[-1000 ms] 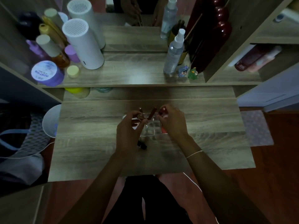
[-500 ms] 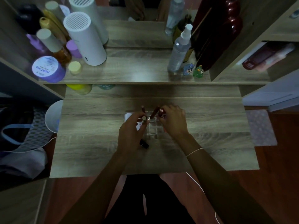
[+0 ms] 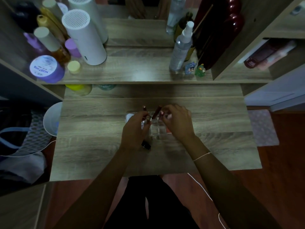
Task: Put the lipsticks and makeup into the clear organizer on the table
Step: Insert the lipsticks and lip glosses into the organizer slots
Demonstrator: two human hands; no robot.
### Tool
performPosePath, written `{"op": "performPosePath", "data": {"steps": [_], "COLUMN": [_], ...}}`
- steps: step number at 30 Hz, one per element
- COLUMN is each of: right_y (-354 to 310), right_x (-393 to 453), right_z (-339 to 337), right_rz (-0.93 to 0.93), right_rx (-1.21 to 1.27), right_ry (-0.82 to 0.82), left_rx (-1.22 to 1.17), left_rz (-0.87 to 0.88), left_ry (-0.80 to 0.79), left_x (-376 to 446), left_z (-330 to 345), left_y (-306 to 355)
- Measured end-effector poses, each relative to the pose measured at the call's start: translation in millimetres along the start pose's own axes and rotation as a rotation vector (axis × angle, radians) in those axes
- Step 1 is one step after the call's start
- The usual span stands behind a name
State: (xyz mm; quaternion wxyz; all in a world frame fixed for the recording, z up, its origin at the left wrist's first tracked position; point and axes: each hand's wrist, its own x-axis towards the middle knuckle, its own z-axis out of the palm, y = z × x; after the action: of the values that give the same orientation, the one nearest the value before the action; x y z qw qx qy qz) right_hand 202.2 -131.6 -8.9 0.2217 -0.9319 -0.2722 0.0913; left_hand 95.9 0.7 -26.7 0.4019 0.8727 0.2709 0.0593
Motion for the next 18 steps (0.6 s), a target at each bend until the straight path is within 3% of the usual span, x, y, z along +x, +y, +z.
{"op": "performPosePath", "data": {"steps": [10, 14, 18], "right_y": [2, -6, -19], "right_x": [-33, -53, -72], "right_z": [-11, -3, 18], "right_rz": [-0.034, -0.073, -0.119], "right_rx": [0.052, 0.130, 0.132], "right_ry": [0.077, 0.133, -0.014], "left_rx": [-0.079, -0.081, 0.027], "left_rz": [0.061, 0.048, 0.124], "left_ry": [0.017, 0.121, 0.244], "left_x": [-13, -27, -48], "left_z": [-13, -23, -32], "left_y": [-3, -14, -42]}}
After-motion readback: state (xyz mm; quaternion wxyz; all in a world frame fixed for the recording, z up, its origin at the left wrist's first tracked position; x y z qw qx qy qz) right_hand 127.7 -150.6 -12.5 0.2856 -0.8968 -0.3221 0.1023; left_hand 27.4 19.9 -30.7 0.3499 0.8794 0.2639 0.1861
